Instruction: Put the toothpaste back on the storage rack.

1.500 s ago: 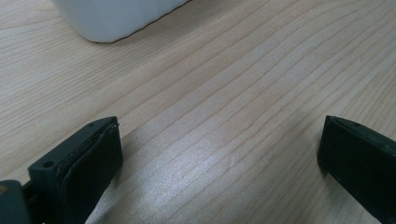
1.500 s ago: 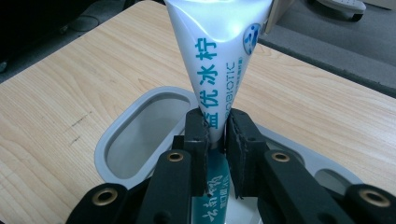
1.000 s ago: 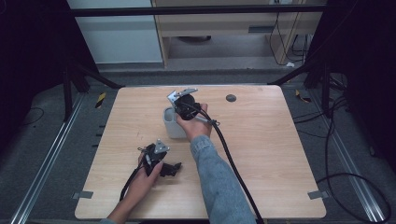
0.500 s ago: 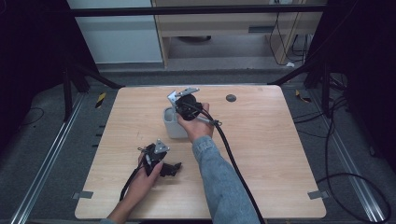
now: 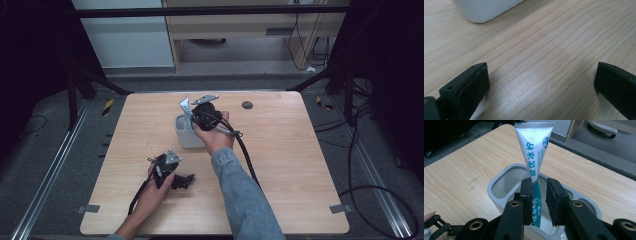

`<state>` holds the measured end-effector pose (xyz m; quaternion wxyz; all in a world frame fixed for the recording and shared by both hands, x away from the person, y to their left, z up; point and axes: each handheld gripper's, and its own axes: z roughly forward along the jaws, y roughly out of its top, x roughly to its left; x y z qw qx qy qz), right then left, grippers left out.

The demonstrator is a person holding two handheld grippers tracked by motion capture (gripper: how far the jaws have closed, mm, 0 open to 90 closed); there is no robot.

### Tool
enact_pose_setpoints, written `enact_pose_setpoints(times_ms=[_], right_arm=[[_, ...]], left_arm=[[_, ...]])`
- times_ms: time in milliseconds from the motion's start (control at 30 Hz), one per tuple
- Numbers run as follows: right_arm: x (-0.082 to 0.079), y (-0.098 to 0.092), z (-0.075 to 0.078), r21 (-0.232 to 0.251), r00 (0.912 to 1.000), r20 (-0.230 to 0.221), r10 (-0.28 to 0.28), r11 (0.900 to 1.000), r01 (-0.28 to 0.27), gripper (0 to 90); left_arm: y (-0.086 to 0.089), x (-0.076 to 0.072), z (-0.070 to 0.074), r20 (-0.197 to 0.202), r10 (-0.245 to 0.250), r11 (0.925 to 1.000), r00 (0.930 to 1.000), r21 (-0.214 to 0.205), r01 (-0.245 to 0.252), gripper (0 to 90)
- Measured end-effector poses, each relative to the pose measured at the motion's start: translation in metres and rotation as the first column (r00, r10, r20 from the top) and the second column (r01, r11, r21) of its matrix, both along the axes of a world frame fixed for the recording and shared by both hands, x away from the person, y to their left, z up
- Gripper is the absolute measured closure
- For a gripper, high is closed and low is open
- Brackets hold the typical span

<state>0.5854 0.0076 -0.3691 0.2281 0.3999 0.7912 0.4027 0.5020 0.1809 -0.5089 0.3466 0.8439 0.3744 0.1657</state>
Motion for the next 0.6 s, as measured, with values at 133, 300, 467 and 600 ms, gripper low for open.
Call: enact_pose_setpoints(times_ms=[133, 300, 467, 600], right_arm=[[-0.004, -0.005, 0.003, 0.008, 1.0, -0.002, -0.001, 1.0, 0.001, 73.8], [-0.008, -0.013, 0.005, -0.006, 0.9999, 0.011, 0.001, 1.0, -0.001, 71.2], [-0.013, -0.023, 0.006, -0.001, 0.9999, 0.009, -0.014, 0.9999, 0.014, 66.3], [-0.015, -0.034, 0.005, -0.002, 0.9994, 0.0, -0.034, 0.9994, 0.034, 62.9]], left_arm=[[0.0, 0.0, 0.0, -0.001, -0.001, 1.0, 1.0, 0.0, 0.001, 0.0], [0.0, 0.0, 0.0, 0.0, 0.0, 1.0, 1.0, -0.001, 0.0, 0.0], [0.0, 0.0, 0.0, 0.001, 0.0, 1.0, 1.0, 0.0, 0.0, 0.0], [0.0, 0.0, 0.0, 0.001, 0.0, 1.0, 1.0, -0.001, 0.0, 0.0]])
